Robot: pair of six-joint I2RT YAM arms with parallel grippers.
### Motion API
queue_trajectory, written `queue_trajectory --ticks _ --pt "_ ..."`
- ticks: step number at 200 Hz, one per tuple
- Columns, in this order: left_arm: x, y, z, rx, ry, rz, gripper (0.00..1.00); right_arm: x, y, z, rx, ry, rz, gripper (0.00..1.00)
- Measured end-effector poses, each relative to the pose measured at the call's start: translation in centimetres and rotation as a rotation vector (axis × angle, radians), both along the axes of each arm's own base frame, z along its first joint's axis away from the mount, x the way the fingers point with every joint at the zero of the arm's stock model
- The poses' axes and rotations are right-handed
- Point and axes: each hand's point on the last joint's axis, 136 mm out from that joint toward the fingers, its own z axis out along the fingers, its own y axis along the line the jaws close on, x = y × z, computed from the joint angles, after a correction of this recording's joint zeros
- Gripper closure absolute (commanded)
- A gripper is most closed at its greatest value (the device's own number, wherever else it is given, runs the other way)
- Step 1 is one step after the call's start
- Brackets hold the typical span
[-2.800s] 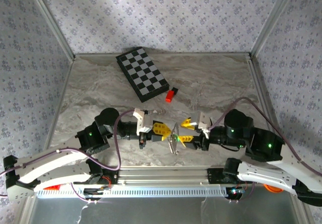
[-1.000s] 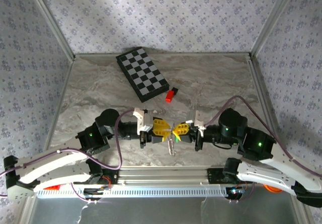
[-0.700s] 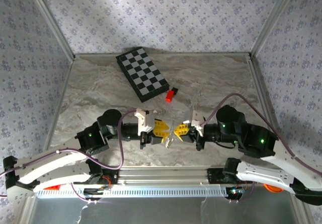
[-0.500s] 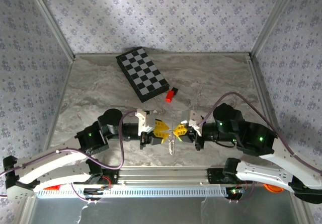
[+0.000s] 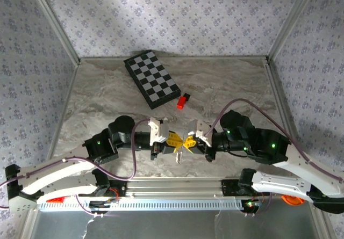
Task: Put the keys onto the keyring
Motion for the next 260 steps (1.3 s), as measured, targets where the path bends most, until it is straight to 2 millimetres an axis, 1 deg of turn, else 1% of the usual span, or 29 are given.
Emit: queue_trajectory --ticks 11,63,77,95,104,114,141,179,199,226,260 --pt "-0.1 0.0 -0.1 0.004 -0.001 -0.003 1.0 0.1 0.0 0.0 -0.002 -0.001 -0.004 1.0" --pt "-0.1 0.0 -0.1 0.006 -0.005 -0.004 1.0 0.1 0.0 -0.1 -0.003 -0.001 -0.004 1.0" --pt "-0.2 0.1 0.0 0.002 -0.006 -0.005 1.0 0.0 0.0 0.0 0.0 -0.001 -0.004 0.89" --pt "-0.3 0.2 0.4 -0.011 -0.011 -0.011 1.0 0.0 0.1 0.5 0.024 0.001 -0.006 0.79" --pt "-0.4 0.2 0.5 -0.017 -0.013 -0.015 1.0 -0.1 0.1 0.9 0.045 -0.008 -0.006 0.76" --pt "-0.5 0.2 0.8 -0.029 -0.015 -0.019 1.0 -0.1 -0.1 1.3 0.07 -0.016 -0.008 0.75" --pt "-0.8 0.1 2.2 -0.082 -0.027 -0.038 1.0 -0.6 -0.8 2.7 0.142 -0.041 0.0 0.73" --pt "-1.3 0.1 3.7 -0.144 -0.029 -0.068 1.0 -1.2 -1.2 3.9 0.193 -0.047 0.014 0.72" --pt "-1.5 0.1 4.3 -0.168 -0.03 -0.08 1.0 -1.3 -1.0 3.8 0.201 -0.045 0.024 0.73" --pt "-1.6 0.1 4.4 -0.173 -0.029 -0.082 1.0 -1.5 -0.8 3.3 0.193 -0.028 0.037 0.73" --pt "-1.6 0.1 4.5 -0.174 -0.029 -0.083 1.0 -1.6 -0.7 3.4 0.203 -0.02 0.044 0.81"
